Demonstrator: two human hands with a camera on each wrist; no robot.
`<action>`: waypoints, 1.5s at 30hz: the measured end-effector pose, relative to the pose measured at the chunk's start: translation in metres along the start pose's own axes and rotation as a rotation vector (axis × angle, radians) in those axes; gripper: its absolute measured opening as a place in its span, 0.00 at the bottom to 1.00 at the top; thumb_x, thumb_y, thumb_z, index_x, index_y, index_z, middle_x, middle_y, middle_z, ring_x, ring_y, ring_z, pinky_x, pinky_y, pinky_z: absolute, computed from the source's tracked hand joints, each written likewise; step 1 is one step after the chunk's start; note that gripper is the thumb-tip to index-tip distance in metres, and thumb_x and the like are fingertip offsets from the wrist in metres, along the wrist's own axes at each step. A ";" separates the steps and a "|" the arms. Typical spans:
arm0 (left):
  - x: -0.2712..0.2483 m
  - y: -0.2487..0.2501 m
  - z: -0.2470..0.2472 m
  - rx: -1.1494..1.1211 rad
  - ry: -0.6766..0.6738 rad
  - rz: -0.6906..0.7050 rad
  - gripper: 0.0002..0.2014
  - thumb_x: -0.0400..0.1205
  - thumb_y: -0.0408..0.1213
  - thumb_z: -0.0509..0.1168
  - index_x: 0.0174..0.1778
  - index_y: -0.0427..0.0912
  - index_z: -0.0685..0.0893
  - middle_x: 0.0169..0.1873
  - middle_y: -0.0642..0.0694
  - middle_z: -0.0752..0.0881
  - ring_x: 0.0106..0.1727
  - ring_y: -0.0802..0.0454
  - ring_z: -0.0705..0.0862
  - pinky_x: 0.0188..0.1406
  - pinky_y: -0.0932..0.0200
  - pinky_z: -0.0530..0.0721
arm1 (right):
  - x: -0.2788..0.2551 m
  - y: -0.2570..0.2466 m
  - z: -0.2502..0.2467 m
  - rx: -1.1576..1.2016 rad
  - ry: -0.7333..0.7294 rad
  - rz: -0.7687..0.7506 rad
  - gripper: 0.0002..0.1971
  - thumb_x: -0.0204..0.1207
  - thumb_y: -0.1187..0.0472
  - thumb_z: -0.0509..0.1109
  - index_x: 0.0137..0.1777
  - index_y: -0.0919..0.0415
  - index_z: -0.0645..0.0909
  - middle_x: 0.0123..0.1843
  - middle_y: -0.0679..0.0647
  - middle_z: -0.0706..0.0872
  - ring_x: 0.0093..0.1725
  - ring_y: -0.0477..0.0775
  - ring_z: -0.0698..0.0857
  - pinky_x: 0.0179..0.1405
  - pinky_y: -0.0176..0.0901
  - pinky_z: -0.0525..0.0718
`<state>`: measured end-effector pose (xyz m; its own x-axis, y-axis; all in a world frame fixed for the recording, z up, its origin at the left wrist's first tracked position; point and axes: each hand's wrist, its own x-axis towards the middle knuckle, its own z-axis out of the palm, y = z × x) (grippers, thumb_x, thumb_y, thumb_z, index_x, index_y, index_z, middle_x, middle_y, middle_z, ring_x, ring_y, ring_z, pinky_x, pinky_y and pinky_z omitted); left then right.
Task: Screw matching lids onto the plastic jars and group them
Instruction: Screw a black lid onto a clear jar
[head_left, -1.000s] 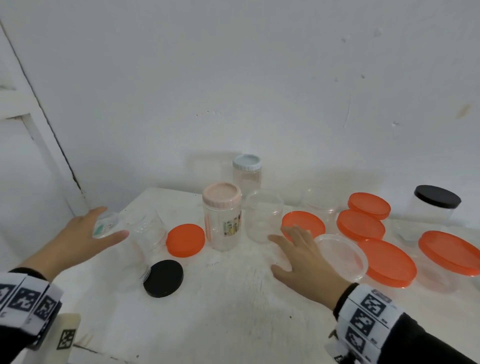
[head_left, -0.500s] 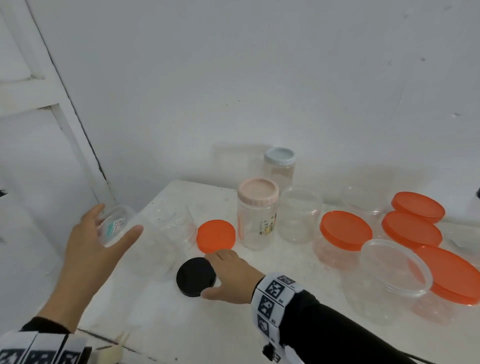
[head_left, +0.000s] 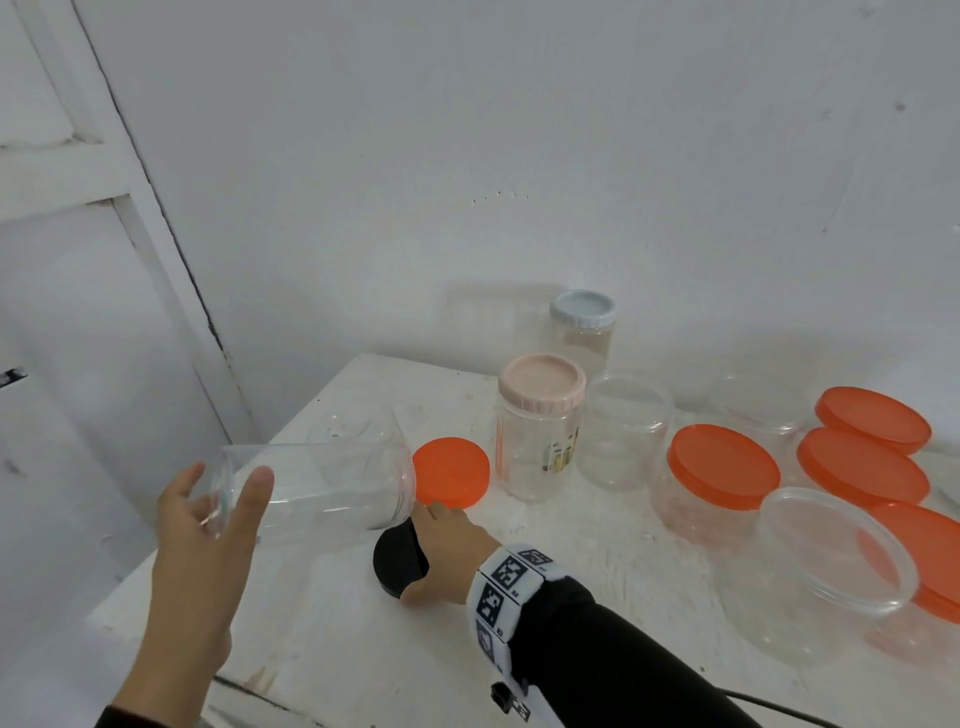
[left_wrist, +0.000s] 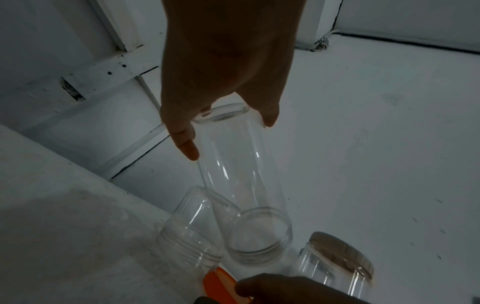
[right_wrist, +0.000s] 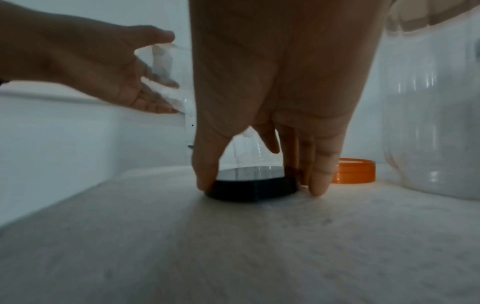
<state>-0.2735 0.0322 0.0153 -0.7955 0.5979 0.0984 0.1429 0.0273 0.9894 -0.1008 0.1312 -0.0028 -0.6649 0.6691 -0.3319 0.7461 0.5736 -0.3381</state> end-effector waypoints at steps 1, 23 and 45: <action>-0.001 0.000 0.002 -0.011 -0.008 -0.004 0.45 0.65 0.66 0.68 0.78 0.55 0.63 0.66 0.41 0.80 0.49 0.55 0.83 0.65 0.34 0.79 | -0.001 0.002 -0.001 -0.027 0.002 -0.012 0.35 0.75 0.52 0.75 0.75 0.65 0.62 0.70 0.61 0.70 0.69 0.61 0.70 0.67 0.57 0.75; -0.047 0.012 0.044 -0.317 -0.531 -0.239 0.26 0.69 0.54 0.76 0.60 0.50 0.80 0.47 0.38 0.86 0.47 0.44 0.87 0.43 0.50 0.82 | -0.100 0.113 -0.024 0.669 0.125 0.104 0.35 0.67 0.54 0.77 0.71 0.36 0.65 0.62 0.49 0.66 0.58 0.55 0.77 0.43 0.43 0.90; -0.122 0.013 0.142 0.333 -1.058 -0.025 0.42 0.59 0.45 0.81 0.68 0.61 0.69 0.63 0.56 0.74 0.65 0.62 0.73 0.52 0.66 0.77 | -0.205 0.158 -0.118 0.718 0.469 -0.015 0.35 0.67 0.55 0.82 0.71 0.36 0.70 0.60 0.43 0.81 0.50 0.40 0.87 0.50 0.36 0.87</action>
<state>-0.0913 0.0732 0.0012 0.0811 0.9723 -0.2192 0.4110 0.1678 0.8961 0.1576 0.1399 0.1154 -0.4729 0.8808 0.0221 0.4284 0.2517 -0.8678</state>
